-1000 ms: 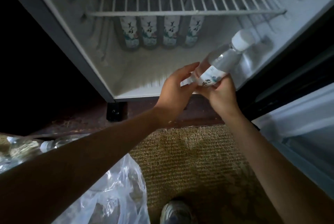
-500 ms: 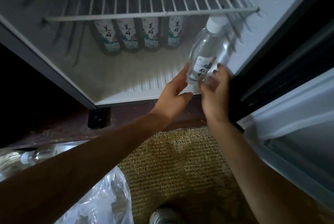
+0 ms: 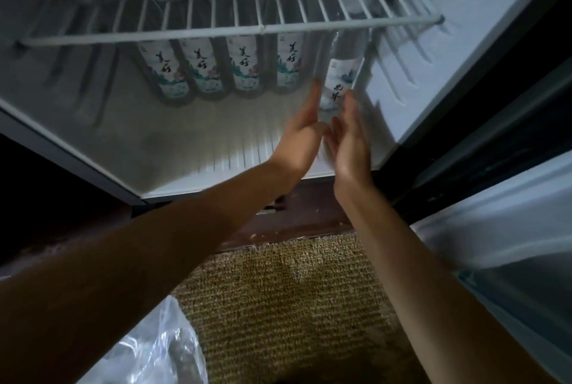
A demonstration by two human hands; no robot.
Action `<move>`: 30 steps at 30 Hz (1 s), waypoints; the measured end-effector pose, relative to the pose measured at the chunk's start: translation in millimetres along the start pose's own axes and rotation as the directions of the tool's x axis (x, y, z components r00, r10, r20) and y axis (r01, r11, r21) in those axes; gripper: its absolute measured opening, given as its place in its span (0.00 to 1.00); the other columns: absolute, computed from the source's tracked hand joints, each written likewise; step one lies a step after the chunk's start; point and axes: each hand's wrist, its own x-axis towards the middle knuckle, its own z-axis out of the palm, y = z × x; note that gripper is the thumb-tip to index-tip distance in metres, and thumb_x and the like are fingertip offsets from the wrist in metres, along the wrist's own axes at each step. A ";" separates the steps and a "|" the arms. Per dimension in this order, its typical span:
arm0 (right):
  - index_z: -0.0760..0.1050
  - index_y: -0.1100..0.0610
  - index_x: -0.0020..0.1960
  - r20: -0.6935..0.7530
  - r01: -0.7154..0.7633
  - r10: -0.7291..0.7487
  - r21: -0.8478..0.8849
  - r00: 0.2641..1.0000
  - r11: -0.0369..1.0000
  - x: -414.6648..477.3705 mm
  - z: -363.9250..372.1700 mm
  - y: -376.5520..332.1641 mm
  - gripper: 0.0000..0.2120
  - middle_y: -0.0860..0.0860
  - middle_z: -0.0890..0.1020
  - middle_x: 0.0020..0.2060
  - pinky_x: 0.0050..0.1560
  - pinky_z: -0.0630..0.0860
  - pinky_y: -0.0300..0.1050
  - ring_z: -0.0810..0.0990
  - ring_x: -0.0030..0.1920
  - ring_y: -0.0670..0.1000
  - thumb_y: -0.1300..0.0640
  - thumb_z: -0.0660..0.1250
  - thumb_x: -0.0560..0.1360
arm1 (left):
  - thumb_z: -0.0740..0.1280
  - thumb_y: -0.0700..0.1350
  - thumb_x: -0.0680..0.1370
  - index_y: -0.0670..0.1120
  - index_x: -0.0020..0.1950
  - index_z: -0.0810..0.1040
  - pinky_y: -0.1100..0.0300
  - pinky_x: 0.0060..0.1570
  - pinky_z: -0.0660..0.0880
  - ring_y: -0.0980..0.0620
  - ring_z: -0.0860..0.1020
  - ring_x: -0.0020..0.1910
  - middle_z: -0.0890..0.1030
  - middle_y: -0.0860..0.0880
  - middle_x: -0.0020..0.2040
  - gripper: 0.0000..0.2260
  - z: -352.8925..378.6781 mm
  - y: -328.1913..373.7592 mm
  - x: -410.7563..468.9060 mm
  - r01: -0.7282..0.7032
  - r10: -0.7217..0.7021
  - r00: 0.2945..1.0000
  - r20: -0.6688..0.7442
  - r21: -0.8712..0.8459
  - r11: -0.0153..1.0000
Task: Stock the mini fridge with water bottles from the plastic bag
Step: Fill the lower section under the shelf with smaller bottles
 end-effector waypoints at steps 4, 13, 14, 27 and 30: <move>0.64 0.61 0.73 0.062 -0.039 0.039 -0.002 0.997 0.999 19.7 7.4 -2.9 0.27 0.57 0.73 0.68 0.71 0.65 0.55 0.71 0.69 0.53 0.46 0.53 0.79 | 0.53 0.32 0.79 0.53 0.78 0.50 0.78 0.50 0.71 0.75 0.73 0.48 0.68 0.61 0.60 0.31 -2.3 8.3 18.6 0.004 -0.004 1.000 -0.022 0.002 1.000; 0.69 0.58 0.70 0.093 -0.114 0.119 -0.059 0.989 0.992 43.0 24.4 -6.5 0.25 0.56 0.77 0.63 0.67 0.70 0.51 0.76 0.63 0.54 0.44 0.52 0.82 | 0.54 0.35 0.80 0.56 0.77 0.50 0.60 0.66 0.67 0.55 0.63 0.71 0.57 0.52 0.77 0.30 -12.4 6.4 39.4 -0.014 0.012 0.998 -0.055 -0.030 0.999; 0.68 0.58 0.70 0.076 -0.108 0.117 -0.114 0.990 0.988 42.0 27.0 -9.5 0.24 0.57 0.76 0.64 0.67 0.69 0.51 0.75 0.64 0.55 0.44 0.51 0.82 | 0.54 0.36 0.80 0.56 0.77 0.51 0.55 0.70 0.64 0.53 0.62 0.73 0.57 0.52 0.77 0.29 -12.4 6.3 39.9 -0.019 0.017 0.998 -0.061 -0.037 0.999; 0.71 0.54 0.69 0.219 -0.079 0.167 -0.362 0.961 0.929 -45.4 42.2 9.9 0.20 0.43 0.74 0.60 0.48 0.67 0.20 0.74 0.56 0.36 0.49 0.51 0.83 | 0.57 0.32 0.80 0.40 0.71 0.68 0.64 0.53 0.75 0.48 0.77 0.58 0.75 0.39 0.65 0.19 -74.1 -32.5 -57.1 0.163 -0.187 0.967 -0.174 -0.144 0.976; 0.77 0.55 0.63 0.361 0.052 0.131 -0.456 0.923 0.888 -85.9 56.3 25.4 0.17 0.41 0.78 0.52 0.45 0.67 0.20 0.76 0.48 0.30 0.52 0.53 0.83 | 0.56 0.29 0.79 0.38 0.66 0.71 0.58 0.53 0.77 0.45 0.79 0.54 0.79 0.38 0.59 0.17 -101.4 -41.6 -97.7 0.151 -0.181 0.948 -0.262 -0.133 0.980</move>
